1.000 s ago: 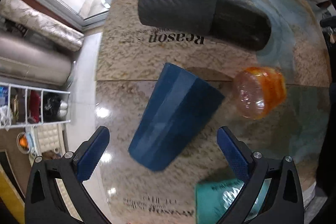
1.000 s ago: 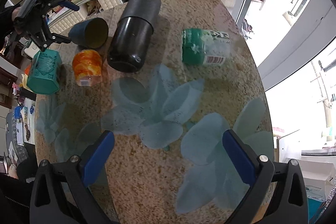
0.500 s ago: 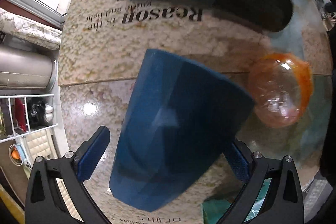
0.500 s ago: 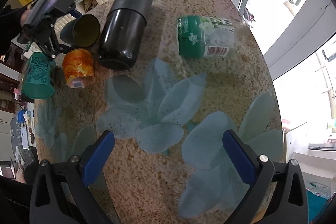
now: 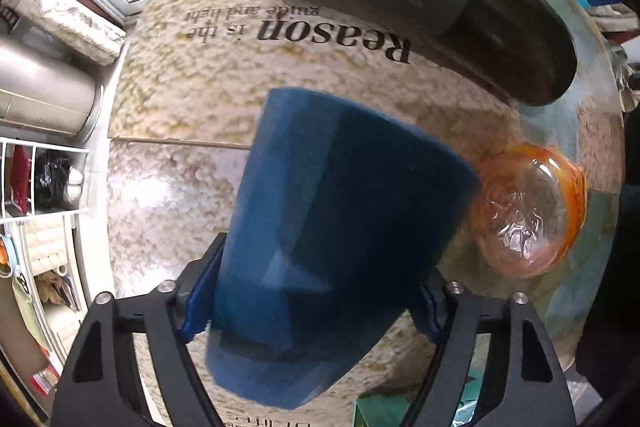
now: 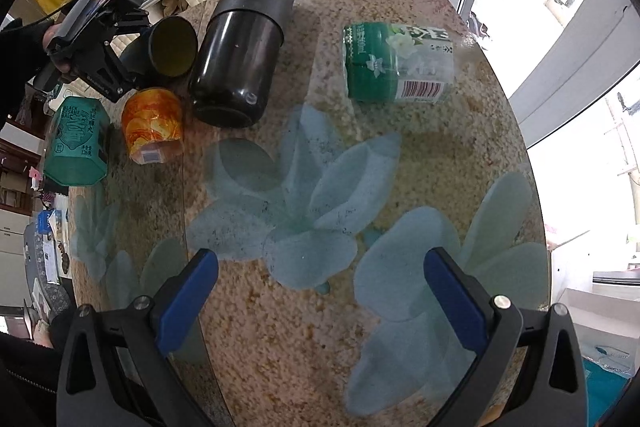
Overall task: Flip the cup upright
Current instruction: 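Close the left gripper around the blue cup's body, then lift the blue cup with the left gripper and turn it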
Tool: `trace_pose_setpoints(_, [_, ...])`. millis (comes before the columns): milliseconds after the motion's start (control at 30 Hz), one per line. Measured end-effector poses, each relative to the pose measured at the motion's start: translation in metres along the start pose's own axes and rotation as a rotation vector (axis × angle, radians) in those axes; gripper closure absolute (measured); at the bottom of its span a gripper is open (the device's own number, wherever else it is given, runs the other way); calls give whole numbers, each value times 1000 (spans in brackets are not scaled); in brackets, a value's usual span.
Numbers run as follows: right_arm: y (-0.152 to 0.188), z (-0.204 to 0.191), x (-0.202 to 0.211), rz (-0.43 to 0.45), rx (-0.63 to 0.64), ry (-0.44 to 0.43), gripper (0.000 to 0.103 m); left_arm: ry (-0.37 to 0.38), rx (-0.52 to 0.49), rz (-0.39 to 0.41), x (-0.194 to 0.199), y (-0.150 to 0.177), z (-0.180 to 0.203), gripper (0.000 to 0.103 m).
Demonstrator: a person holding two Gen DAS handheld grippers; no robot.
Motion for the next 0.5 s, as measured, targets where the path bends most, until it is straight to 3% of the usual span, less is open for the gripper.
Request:
trace_pose_setpoints(67, [-1, 0, 2, 8, -2, 1, 0, -2, -2, -6, 0, 3, -1, 31])
trace_pose_setpoints(500, [6, 0, 8, 19, -9, -12, 0, -26, 65, 29, 25, 11, -3, 33])
Point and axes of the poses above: each gripper's, at about its wrist camera, not at the fingertips, and x roughly against the way its jaws point, z to its right, y to its underside, the point moved 3 cm from there along -x, roughly the way its jaws point, and after that the axes turned 2 degrees about -x, right-handed, at the moved point
